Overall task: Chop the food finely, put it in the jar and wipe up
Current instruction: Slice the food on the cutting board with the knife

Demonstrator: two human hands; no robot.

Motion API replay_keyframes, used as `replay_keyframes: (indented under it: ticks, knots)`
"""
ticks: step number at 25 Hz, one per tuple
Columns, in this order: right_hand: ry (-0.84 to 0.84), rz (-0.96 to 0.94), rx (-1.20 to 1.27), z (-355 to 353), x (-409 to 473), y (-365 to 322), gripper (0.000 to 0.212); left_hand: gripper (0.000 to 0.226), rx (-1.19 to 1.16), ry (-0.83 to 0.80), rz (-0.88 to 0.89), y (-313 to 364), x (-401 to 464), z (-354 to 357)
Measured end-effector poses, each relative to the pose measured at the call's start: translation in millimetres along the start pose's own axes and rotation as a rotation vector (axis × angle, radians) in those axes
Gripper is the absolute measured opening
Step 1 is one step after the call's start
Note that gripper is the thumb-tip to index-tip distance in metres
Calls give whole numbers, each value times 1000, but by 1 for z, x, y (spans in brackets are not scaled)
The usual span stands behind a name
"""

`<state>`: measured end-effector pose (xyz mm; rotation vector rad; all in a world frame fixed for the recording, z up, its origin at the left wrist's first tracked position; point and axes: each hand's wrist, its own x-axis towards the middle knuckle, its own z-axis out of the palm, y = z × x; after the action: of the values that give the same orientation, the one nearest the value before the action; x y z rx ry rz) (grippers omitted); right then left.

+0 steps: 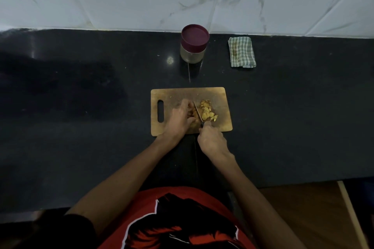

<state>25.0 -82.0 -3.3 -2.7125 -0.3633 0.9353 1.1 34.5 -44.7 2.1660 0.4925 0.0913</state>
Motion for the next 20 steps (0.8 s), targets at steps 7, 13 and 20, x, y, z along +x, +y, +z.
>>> replay_keyframes:
  ticks: [7, 13, 20]
  knots:
    - [18, -1, -34, -4, 7, -10, 31, 34, 9, -1, -42, 4, 0, -1]
    - [-10, -11, -23, -10, 18, -17, 29, 27, 29, -13, -18, 6, -1, -2]
    - [-53, 8, -10, 4, -8, 8, 21, 26, 124, 18, 6, 4, -4, 5]
